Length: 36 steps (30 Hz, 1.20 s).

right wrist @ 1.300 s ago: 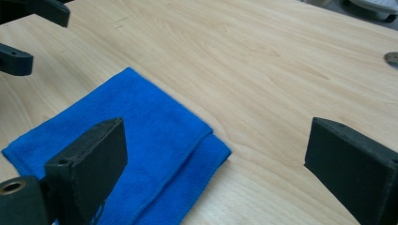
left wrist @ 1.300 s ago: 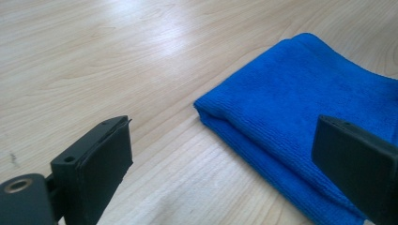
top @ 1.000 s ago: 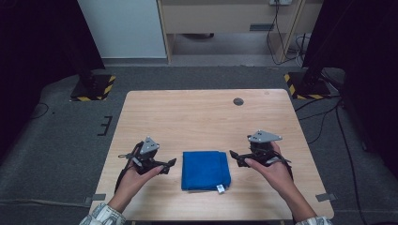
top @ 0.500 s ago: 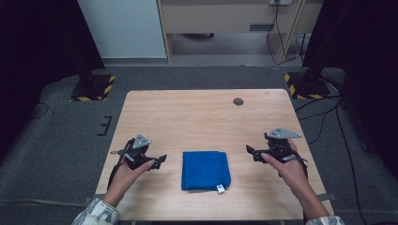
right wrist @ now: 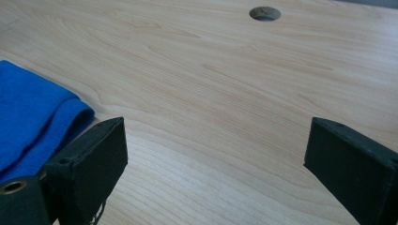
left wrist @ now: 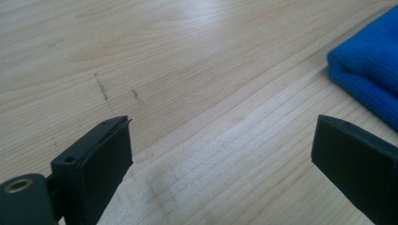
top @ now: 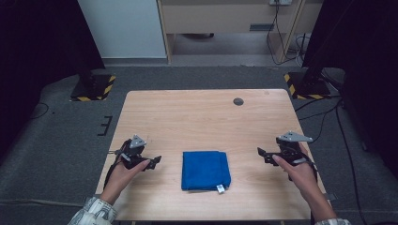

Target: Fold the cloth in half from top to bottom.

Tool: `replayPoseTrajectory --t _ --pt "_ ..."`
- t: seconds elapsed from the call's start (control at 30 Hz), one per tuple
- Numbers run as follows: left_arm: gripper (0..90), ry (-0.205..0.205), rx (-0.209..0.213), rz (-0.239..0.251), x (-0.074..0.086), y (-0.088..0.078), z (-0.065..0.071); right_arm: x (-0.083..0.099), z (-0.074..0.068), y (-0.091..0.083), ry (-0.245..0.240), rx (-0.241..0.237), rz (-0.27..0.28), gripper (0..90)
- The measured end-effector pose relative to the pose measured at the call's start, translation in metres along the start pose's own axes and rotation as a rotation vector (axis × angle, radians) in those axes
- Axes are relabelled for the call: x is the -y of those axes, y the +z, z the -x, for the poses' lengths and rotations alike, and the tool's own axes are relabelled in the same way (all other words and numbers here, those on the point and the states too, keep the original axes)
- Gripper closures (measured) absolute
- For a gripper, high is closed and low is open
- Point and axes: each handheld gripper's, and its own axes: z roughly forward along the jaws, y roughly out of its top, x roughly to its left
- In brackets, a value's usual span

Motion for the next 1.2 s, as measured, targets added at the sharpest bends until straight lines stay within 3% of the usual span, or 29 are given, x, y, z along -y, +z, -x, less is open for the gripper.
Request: replayPoseTrajectory --t 0.3,0.57,0.8,0.93,1.2 --pt "5.1 -0.021 -0.017 -0.031 0.002 0.013 -0.010 0.012 0.024 0.010 0.055 0.022 -0.026 7.0" --pt "5.2 -0.037 -0.049 -0.039 -0.008 0.025 -0.018 0.009 0.042 0.023 0.095 0.054 -0.040 7.7" --pt "5.2 -0.063 -0.065 -0.051 -0.011 0.039 -0.021 0.009 0.046 0.038 0.115 0.081 -0.064 8.6" --pt "5.2 -0.049 -0.067 -0.064 -0.009 0.044 -0.020 0.012 0.050 0.048 0.139 0.107 -0.071 7.4" --pt "3.2 -0.060 -0.077 -0.030 -0.006 0.050 -0.016 0.015 0.051 0.063 0.151 0.163 -0.086 7.1"
